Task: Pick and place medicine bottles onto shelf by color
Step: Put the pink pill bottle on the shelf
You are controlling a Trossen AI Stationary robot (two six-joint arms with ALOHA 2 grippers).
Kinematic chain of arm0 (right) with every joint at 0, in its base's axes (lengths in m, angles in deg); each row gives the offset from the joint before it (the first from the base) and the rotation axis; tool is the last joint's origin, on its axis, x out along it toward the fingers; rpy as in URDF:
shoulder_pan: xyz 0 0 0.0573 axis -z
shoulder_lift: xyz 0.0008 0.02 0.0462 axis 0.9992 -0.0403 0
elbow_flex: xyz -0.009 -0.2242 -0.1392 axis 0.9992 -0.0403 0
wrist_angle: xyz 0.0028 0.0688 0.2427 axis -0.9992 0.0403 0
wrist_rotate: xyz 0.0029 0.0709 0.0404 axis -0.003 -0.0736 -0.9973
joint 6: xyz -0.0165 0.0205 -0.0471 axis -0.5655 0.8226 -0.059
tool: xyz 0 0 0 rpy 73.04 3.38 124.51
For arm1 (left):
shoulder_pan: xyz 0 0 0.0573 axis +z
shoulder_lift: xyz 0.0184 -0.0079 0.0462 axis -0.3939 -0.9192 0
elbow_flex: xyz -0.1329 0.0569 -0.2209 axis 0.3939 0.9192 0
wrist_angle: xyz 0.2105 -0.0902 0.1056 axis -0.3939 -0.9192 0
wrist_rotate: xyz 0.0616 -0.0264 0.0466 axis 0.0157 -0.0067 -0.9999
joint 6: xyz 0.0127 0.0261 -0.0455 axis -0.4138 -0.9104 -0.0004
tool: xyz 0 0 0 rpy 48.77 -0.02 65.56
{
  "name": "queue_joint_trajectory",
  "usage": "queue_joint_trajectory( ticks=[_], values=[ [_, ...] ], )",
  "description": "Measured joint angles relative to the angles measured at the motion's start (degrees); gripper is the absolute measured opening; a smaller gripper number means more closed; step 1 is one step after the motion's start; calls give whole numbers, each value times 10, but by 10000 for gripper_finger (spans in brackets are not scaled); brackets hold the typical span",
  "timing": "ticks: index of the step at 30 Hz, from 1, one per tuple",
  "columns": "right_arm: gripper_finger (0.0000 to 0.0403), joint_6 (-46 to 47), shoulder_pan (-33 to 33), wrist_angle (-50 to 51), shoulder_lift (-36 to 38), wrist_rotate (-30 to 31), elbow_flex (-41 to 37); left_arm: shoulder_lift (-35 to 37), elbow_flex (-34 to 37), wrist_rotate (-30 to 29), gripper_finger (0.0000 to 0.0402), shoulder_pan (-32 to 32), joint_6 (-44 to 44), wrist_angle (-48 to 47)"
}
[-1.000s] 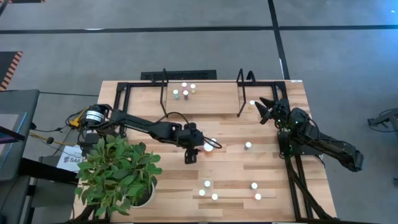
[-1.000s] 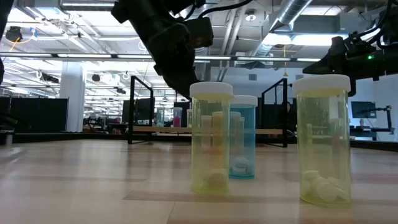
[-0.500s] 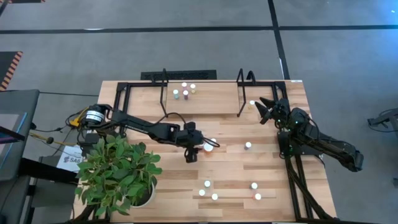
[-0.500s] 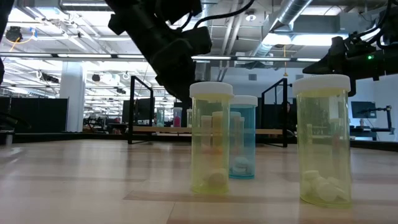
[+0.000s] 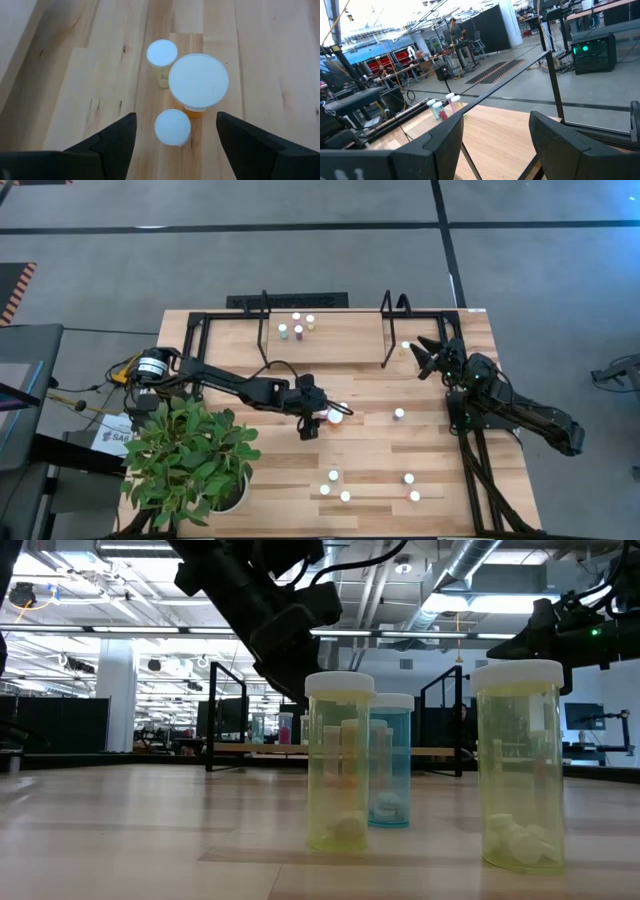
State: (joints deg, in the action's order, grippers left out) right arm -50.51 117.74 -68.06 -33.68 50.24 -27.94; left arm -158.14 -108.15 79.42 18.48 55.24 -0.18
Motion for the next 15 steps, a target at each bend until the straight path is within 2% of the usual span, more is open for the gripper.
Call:
queue_joint_trajectory(
  ticks=[9,15],
  values=[
    [249,0,0,0,0,0,0,0,0,8,266,6,-8,-9],
    [249,0,0,0,0,0,0,0,30,11,266,7,-3,29]
  ],
)
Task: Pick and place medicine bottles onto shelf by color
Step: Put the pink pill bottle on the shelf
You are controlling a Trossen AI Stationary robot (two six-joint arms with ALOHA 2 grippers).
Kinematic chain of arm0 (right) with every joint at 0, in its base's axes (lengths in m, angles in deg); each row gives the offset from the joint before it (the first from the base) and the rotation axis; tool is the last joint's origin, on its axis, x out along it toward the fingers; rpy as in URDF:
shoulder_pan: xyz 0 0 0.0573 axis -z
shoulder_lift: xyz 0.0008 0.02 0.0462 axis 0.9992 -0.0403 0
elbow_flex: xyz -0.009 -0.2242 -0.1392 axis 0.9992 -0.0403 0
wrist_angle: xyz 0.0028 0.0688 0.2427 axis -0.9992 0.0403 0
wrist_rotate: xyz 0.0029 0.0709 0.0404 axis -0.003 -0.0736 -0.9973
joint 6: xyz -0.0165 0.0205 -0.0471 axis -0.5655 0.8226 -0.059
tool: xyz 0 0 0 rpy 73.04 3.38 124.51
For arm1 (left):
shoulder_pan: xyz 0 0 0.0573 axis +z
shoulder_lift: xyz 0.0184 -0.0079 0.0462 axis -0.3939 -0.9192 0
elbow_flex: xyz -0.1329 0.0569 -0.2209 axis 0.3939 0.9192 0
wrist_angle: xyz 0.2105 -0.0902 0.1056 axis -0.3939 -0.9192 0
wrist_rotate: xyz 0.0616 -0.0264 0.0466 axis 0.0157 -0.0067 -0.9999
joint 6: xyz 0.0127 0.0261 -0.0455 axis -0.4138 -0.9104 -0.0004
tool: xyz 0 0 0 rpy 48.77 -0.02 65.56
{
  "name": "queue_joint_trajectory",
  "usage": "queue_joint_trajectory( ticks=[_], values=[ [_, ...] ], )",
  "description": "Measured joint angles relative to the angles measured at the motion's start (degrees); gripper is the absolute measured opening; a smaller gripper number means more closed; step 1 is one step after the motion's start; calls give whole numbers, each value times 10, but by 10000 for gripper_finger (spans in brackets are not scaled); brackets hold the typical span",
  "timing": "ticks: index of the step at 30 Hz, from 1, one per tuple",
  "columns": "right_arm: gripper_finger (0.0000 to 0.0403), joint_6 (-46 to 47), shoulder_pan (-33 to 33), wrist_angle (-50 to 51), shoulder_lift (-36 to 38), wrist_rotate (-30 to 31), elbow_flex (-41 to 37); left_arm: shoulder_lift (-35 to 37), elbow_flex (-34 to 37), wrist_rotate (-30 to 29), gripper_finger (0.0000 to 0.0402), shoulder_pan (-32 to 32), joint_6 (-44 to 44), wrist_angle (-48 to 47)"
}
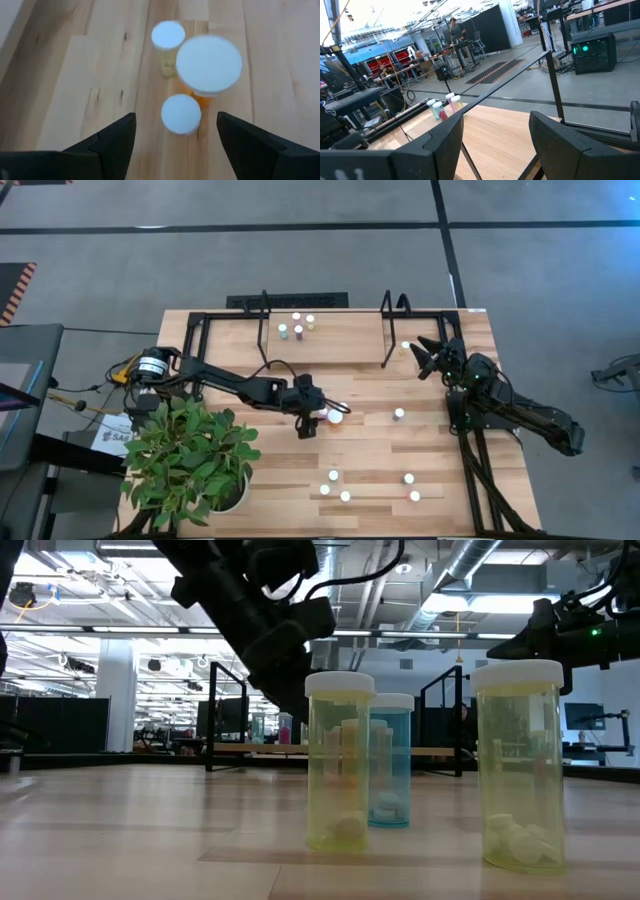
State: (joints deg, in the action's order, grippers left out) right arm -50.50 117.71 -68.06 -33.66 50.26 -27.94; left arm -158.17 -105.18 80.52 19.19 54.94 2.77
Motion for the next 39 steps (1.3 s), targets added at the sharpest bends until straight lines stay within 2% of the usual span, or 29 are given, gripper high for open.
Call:
queue_joint_trajectory(
  ticks=[9,17,27,31,39],
  values=[
    [249,0,0,0,0,0,0,-2,5,0,266,0,-13,17],
    [249,0,0,0,-2,0,0,-47,3,7,266,0,-15,44],
    [249,0,0,0,-4,0,0,-48,2,-1,264,0,-32,43],
    [249,0,0,0,-5,0,0,-48,2,-8,247,0,-32,42],
    [249,0,0,0,-5,0,0,-48,2,-23,186,0,-10,44]
  ],
)
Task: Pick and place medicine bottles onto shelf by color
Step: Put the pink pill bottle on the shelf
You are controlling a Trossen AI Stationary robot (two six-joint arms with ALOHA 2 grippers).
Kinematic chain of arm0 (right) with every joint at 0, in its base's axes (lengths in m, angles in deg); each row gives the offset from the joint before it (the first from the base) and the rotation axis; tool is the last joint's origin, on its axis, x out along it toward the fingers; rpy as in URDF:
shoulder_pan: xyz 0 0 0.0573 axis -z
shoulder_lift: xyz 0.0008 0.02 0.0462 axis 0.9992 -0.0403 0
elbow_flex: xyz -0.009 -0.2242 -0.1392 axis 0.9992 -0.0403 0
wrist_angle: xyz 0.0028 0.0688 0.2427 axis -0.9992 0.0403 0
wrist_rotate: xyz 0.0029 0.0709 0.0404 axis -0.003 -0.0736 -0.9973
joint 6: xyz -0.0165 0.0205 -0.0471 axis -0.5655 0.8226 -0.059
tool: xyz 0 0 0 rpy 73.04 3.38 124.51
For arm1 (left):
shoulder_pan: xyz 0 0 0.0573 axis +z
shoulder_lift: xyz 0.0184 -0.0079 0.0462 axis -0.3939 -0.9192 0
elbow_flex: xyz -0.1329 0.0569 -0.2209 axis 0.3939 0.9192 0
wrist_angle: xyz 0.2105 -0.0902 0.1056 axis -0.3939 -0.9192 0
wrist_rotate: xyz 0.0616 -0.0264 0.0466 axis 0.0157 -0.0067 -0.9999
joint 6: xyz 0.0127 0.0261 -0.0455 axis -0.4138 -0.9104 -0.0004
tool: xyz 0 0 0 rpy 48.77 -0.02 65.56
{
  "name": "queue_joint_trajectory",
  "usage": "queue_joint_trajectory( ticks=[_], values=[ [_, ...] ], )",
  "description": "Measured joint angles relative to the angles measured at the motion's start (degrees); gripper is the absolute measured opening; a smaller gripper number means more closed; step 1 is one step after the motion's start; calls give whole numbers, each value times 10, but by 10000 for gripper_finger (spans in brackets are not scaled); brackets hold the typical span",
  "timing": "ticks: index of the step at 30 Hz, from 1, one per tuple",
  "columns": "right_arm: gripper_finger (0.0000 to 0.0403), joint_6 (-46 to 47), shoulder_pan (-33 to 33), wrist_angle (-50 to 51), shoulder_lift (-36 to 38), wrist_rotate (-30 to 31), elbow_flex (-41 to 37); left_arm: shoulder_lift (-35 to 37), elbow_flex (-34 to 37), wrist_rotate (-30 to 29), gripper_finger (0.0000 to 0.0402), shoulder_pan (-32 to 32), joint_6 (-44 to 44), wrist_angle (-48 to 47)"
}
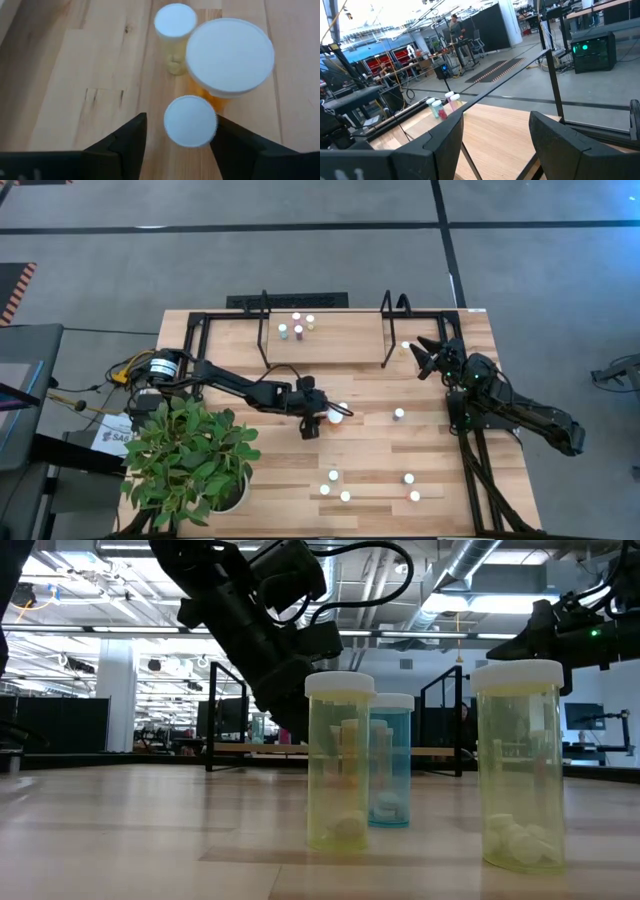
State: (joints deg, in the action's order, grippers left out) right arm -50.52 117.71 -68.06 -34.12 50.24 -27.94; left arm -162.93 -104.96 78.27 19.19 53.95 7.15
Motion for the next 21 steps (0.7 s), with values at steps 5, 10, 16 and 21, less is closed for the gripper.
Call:
queue_joint_trajectory(
  ticks=[5,10,16,21],
  values=[
    [249,0,0,0,0,0,0,1,0,-11,155,0,14,3],
    [249,0,0,0,0,0,0,1,-7,-15,141,0,30,-5],
    [249,0,0,0,0,0,0,18,-46,-15,139,5,21,-69],
    [249,0,0,0,0,0,0,44,-53,21,139,27,24,-113]
  ],
)
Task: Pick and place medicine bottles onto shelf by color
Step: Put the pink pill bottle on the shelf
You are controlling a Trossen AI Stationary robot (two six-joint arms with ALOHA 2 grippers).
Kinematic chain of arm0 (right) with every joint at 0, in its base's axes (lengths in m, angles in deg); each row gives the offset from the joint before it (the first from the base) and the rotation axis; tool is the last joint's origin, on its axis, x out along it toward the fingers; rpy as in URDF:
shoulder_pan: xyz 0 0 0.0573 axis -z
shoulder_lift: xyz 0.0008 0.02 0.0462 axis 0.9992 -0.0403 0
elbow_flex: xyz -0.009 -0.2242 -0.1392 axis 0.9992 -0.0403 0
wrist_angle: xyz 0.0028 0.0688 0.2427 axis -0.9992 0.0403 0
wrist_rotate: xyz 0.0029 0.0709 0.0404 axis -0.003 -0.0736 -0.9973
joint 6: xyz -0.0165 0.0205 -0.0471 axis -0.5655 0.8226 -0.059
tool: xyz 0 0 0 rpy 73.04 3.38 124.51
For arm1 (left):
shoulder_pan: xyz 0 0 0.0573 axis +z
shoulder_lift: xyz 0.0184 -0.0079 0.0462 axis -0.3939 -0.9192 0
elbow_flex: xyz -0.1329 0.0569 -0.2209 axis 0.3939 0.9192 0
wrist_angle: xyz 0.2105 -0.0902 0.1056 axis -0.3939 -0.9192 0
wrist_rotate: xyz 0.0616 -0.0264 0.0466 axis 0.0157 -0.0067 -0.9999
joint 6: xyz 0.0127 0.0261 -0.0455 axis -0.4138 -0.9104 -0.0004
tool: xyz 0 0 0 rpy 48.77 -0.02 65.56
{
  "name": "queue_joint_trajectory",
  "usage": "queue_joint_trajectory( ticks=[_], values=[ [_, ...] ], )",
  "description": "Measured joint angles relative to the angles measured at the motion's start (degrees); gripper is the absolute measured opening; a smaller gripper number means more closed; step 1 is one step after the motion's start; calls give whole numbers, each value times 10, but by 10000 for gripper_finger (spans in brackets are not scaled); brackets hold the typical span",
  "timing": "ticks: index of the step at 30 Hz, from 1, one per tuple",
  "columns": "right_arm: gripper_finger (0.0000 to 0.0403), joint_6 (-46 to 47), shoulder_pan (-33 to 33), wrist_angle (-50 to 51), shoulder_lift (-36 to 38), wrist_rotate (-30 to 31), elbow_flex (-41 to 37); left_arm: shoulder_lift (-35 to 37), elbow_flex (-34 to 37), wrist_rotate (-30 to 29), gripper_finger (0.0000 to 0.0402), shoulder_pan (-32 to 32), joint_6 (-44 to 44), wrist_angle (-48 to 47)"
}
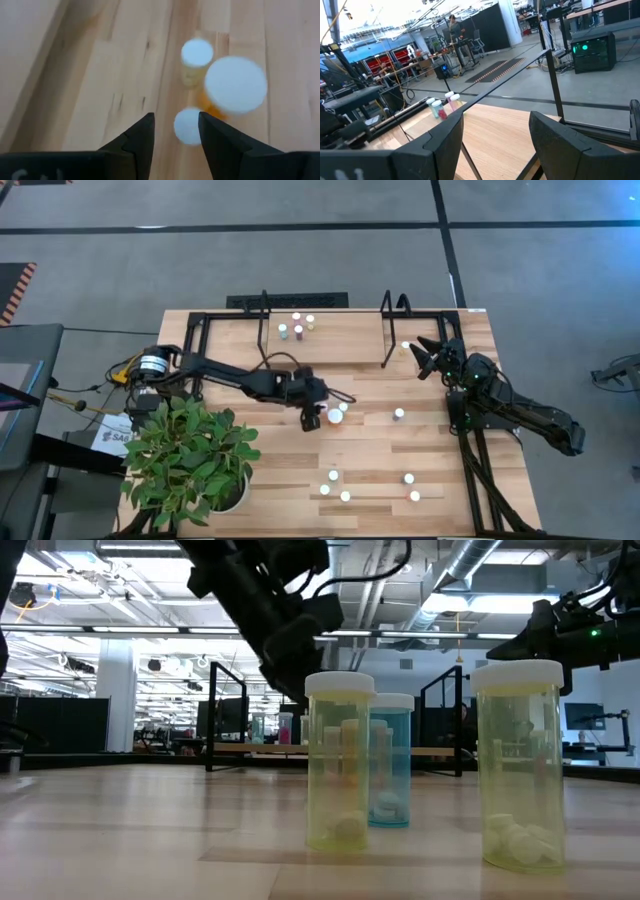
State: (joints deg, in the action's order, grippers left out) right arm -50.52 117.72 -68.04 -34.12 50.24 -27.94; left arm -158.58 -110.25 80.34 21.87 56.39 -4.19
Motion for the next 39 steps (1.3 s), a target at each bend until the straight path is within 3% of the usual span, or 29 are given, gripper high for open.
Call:
queue_joint_trajectory(
  ticks=[19,33,39],
  values=[
    [249,0,0,0,0,0,0,3,0,33,145,-9,33,13],
    [249,0,0,0,0,0,0,3,1,20,244,-8,39,3],
    [249,0,0,0,0,0,0,-7,11,20,254,-8,39,12]
  ],
)
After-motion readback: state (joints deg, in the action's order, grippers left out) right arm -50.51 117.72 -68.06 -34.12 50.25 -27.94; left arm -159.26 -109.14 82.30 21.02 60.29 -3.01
